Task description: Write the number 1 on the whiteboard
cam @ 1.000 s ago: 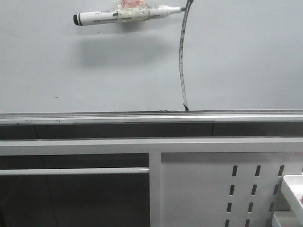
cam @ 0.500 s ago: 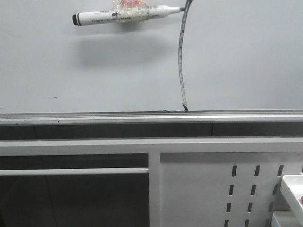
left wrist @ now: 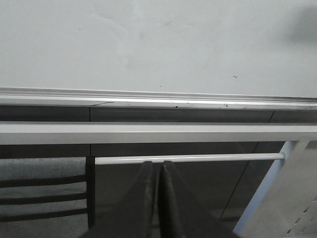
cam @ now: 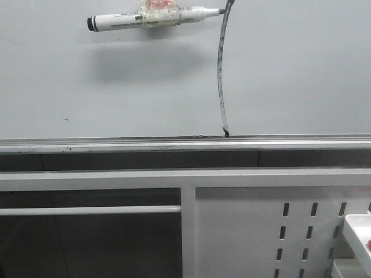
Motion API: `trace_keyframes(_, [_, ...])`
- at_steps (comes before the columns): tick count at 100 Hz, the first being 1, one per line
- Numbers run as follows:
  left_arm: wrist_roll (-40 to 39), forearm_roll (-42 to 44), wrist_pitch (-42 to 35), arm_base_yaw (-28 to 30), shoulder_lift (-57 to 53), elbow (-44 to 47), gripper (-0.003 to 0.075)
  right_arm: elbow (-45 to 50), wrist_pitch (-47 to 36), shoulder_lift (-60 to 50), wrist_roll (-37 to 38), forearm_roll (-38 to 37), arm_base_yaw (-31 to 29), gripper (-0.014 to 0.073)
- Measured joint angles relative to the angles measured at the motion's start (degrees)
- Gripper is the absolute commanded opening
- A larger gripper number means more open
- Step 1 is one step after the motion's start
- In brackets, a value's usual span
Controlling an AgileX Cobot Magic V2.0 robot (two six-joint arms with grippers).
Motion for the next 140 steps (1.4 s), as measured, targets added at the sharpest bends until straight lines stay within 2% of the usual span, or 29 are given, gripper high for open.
trace_keyframes(59, [0.0,0.0,0.0,0.0,0.0,0.0,-0.0020,0.0,0.0,0.0,0.0,0.0,0.0,-0.0055])
trace_keyframes(71, [0.0,0.0,0.0,0.0,0.0,0.0,-0.0020,0.0,2.3,0.0,0.1,-1.7,0.0,-0.0055])
trace_keyframes(92, [0.0,0.0,0.0,0.0,0.0,0.0,-0.0020,2.1,2.3,0.0,11.4,-9.0,-1.1,-0.0055])
trace_keyframes(100, [0.0,0.0,0.0,0.0,0.0,0.0,-0.0020,4.2,1.1,0.0,15.6,-9.8,-3.7,-0.0055])
trace_keyframes(112, [0.0,0.0,0.0,0.0,0.0,0.0,-0.0020,8.4,-1.2,0.0,17.8,-8.6,-9.1,-0.0055])
trace_keyframes(140, [0.0,0.0,0.0,0.0,0.0,0.0,-0.0020,18.1,-16.2,0.0,18.3,-1.4,-24.5,-0.0055])
